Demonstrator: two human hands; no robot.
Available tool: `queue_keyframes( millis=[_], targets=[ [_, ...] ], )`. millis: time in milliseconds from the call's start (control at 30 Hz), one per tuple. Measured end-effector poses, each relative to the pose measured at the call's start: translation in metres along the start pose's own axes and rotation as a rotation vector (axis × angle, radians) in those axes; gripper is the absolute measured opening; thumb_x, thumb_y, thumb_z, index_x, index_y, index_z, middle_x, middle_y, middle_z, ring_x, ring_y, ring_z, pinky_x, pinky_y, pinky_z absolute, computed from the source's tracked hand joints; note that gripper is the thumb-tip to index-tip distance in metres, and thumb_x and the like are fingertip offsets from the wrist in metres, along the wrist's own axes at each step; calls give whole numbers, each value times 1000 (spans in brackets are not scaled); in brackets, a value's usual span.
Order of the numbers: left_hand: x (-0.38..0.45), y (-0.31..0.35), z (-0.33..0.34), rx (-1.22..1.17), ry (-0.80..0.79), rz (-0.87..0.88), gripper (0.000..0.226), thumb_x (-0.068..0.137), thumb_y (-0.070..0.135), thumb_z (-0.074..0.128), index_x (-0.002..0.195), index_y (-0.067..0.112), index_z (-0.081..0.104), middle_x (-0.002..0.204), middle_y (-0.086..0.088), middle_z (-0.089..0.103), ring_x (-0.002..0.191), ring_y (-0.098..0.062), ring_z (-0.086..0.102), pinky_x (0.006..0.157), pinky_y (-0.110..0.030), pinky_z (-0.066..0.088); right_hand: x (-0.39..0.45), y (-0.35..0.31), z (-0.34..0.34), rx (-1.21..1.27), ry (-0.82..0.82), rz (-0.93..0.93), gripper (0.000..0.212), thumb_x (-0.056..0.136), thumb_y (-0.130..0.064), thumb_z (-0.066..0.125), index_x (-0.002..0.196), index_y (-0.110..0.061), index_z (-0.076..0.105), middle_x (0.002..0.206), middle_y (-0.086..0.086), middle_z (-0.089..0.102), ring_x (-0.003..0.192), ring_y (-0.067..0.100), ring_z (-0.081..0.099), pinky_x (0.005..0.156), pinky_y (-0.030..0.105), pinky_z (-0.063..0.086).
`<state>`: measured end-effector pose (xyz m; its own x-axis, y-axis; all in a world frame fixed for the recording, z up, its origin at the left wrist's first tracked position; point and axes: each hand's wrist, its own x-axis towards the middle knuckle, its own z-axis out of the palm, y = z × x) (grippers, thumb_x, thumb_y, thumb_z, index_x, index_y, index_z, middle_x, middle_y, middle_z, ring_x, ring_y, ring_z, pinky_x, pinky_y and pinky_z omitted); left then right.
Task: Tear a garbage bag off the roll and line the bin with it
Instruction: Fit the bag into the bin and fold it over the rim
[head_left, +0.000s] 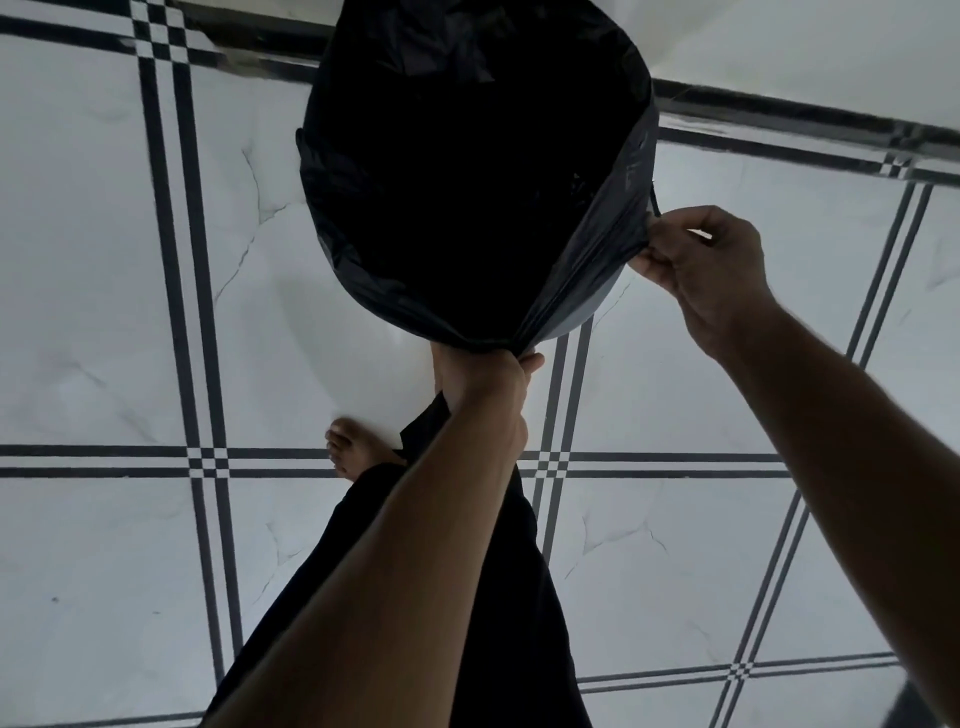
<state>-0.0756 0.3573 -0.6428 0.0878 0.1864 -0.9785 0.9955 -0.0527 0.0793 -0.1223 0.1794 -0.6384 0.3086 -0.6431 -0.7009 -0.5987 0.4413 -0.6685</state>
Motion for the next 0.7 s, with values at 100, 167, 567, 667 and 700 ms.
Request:
queue_keyframes(
  millis=[100,167,567,667,700],
  targets=[
    [2,-2,1,44,17,61,46,97,0,26,129,7,59,115,-12,72,56,-10,73,48,-15,54,1,0,2,-97,2,-65,15,90,1,63,81,-9,56,77,9,67,77,19,72,76,32,60],
    [3,-3,-1,65,-1,75,47,95,-4,27,130,6,58,118,-15,70,66,-14,74,48,-13,52,3,1,1,-290,15,-184,18,87,4,60,80,-10,52,77,10,61,72,21,71,70,37,62],
    [6,-6,-12,134,-11,123,26,98,4,53,123,0,59,106,-18,74,56,-6,72,52,-12,53,-9,9,15,-193,143,-86,6,93,-3,60,95,-5,54,73,12,67,61,19,70,63,36,62],
    [5,-3,-13,111,-32,165,23,96,2,57,119,0,61,105,-19,74,59,-6,71,57,-13,56,-15,11,11,2,62,53,11,91,1,60,97,-7,55,69,6,68,64,15,68,75,34,60],
    [5,-5,-13,108,-39,176,23,95,1,58,118,0,62,105,-19,74,59,-6,71,59,-14,57,-18,14,10,6,40,75,10,91,1,58,97,-7,56,71,6,69,67,16,69,78,35,60]
  ],
)
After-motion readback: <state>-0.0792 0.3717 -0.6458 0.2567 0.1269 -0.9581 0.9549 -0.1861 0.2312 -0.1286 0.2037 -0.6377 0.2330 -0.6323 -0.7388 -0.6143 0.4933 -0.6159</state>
